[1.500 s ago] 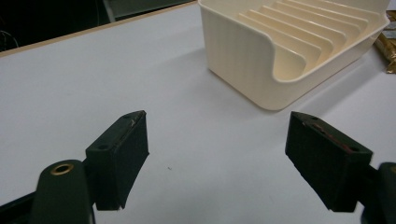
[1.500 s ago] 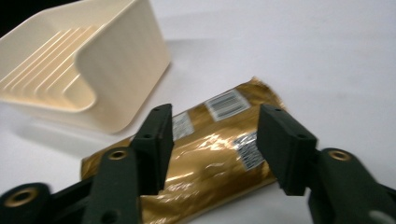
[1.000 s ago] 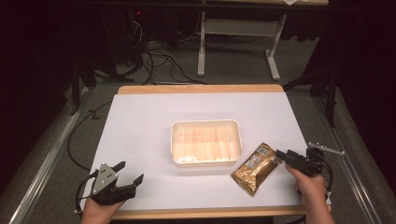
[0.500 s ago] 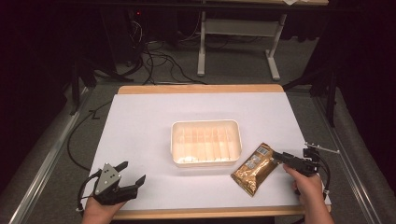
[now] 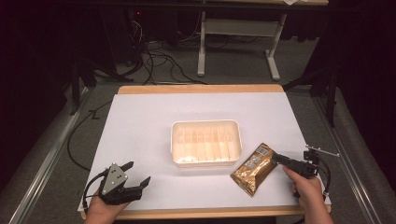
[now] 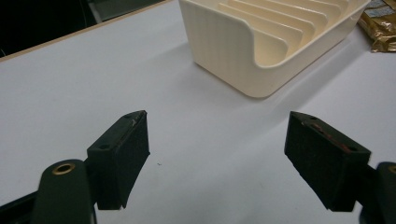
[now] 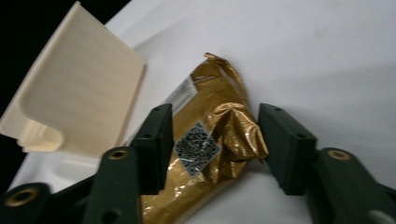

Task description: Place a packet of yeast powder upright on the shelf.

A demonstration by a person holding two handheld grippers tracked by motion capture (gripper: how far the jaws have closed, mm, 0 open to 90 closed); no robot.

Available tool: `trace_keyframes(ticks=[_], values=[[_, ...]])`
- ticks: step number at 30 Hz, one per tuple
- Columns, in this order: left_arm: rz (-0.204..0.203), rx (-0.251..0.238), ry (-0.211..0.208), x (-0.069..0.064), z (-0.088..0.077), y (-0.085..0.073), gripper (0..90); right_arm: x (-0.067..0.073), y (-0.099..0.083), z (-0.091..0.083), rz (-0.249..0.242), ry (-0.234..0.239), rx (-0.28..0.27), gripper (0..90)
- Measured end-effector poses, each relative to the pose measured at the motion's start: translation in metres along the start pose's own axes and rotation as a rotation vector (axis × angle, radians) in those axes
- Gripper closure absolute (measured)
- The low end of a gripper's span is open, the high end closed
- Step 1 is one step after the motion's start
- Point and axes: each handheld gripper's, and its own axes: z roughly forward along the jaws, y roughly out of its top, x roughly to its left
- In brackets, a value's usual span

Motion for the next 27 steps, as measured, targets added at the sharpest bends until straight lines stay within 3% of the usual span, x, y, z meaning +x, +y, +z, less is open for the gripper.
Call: trace_keyframes(ticks=[8,18,27], values=[[0.009,0.002,-0.001,-0.0009,-0.0002,0.0002,22.3,0.0000,0.0000,0.0007,-0.016,-0.035,0.009,65.7],[0.013,0.003,-0.001,-0.0012,-0.0003,0.0004,22.3,0.0044,-0.0001,-0.0008,-0.070,-0.037,0.024,85.6],[0.014,0.003,-0.001,-0.0013,-0.0002,0.0005,22.3,0.0092,0.0005,-0.0051,-0.091,0.010,0.006,88.5]])
